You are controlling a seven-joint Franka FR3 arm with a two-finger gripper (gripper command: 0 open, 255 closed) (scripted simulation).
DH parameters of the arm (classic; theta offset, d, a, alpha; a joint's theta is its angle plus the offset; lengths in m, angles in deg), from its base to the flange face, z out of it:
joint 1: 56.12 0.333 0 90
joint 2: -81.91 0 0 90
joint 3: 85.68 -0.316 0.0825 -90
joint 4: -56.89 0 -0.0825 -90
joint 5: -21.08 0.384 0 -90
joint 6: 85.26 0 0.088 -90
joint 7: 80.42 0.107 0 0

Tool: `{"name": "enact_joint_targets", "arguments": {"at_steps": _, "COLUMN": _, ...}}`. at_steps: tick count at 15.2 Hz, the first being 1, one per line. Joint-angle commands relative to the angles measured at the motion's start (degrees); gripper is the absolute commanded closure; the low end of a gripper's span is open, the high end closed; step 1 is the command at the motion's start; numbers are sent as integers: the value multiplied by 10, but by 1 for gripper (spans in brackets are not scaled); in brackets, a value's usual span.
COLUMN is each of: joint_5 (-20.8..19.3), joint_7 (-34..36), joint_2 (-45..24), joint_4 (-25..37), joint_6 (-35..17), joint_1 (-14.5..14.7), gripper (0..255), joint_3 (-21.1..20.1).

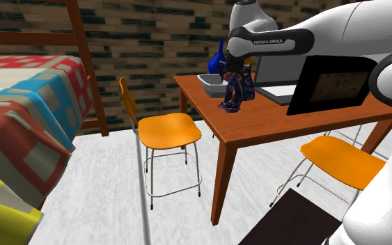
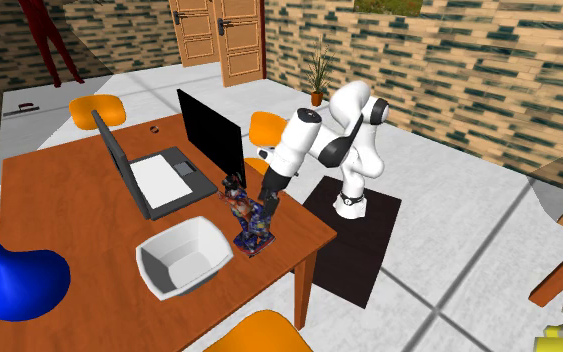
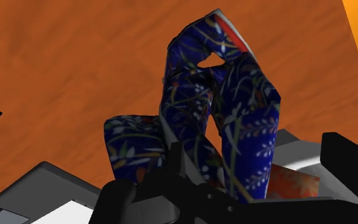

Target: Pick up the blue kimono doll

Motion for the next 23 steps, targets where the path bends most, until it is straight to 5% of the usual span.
{"name": "enact_joint_targets", "arguments": {"at_steps": 1, "joint_5": -2, "joint_7": 4, "joint_2": 1, "joint_4": -17, "joint_6": -16, "joint_1": -1, "gripper": 0, "joint_3": 1}}
{"name": "enact_joint_targets", "arguments": {"at_steps": 3, "joint_5": -2, "joint_7": 6, "joint_2": 2, "joint_4": -22, "joint_6": -20, "joint_1": -1, "gripper": 0, "joint_3": 1}}
{"name": "enact_joint_targets", "arguments": {"at_steps": 4, "joint_5": -2, "joint_7": 5, "joint_2": 2, "joint_4": -21, "joint_6": -20, "joint_1": -1, "gripper": 255, "joint_3": 1}}
{"name": "enact_joint_targets", "arguments": {"at_steps": 13, "joint_5": -2, "joint_7": 6, "joint_2": 2, "joint_4": -22, "joint_6": -20, "joint_1": -1, "gripper": 255, "joint_3": 1}}
{"name": "enact_joint_targets", "arguments": {"at_steps": 23, "joint_5": 4, "joint_7": -16, "joint_2": -13, "joint_4": 73, "joint_6": 58, "joint_1": 2, "gripper": 255, "joint_3": -2}}
